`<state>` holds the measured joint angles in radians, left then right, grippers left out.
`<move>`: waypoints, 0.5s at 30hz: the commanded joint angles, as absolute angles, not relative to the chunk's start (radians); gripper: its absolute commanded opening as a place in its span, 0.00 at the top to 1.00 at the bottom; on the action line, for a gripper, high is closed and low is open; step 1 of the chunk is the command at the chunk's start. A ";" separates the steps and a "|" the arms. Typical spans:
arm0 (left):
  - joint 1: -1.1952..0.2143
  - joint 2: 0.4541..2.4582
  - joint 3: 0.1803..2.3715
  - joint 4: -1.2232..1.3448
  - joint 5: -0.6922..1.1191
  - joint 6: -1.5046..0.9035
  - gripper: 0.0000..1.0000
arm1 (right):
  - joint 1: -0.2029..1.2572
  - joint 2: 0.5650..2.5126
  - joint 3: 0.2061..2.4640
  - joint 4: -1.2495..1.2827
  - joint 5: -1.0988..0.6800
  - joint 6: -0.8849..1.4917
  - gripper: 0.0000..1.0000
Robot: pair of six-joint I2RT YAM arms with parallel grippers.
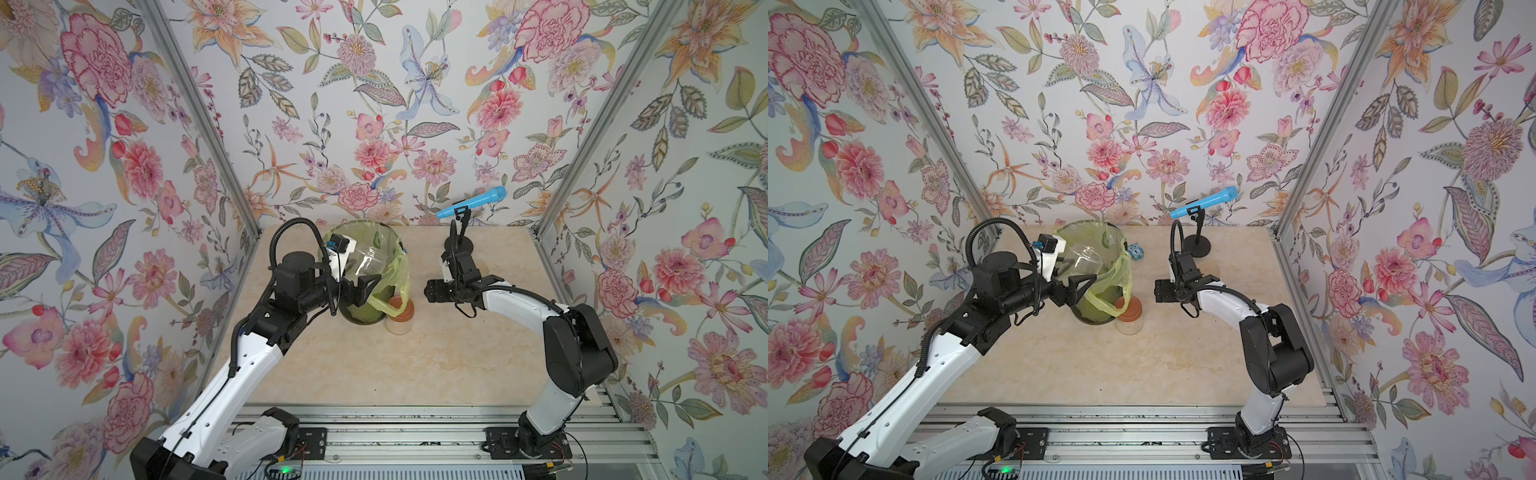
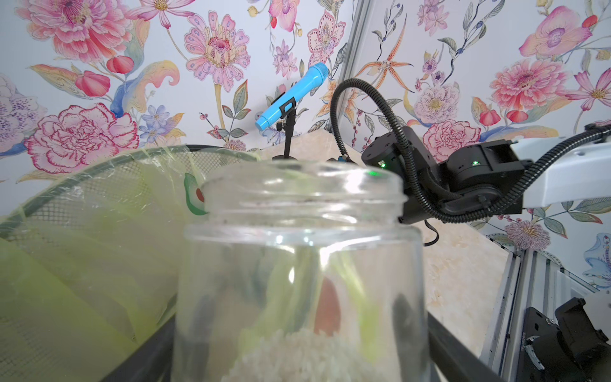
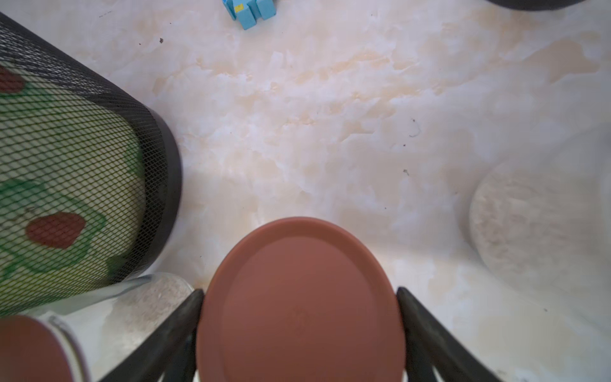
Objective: Empty moldy rice from jars
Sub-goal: Place the lid at the center of the board.
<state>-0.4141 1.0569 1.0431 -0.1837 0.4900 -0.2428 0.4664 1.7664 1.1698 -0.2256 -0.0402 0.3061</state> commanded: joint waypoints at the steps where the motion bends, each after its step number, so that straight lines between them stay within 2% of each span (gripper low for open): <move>1: -0.402 1.050 1.104 -0.133 0.480 -0.246 1.00 | 0.469 1.820 1.238 -0.179 -0.016 0.309 0.69; 7: -0.401 1.047 1.121 -0.160 0.455 -0.268 1.00 | 0.469 1.921 1.313 -0.180 -0.023 0.303 0.65; 15: -0.402 1.033 1.144 -0.220 0.412 -0.272 1.00 | 0.471 1.990 1.354 -0.186 -0.015 0.289 0.48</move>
<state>-0.4122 1.0565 1.0851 -0.2554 0.4366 -0.2535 0.4664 1.9690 1.3205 -0.1932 -0.0326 0.3019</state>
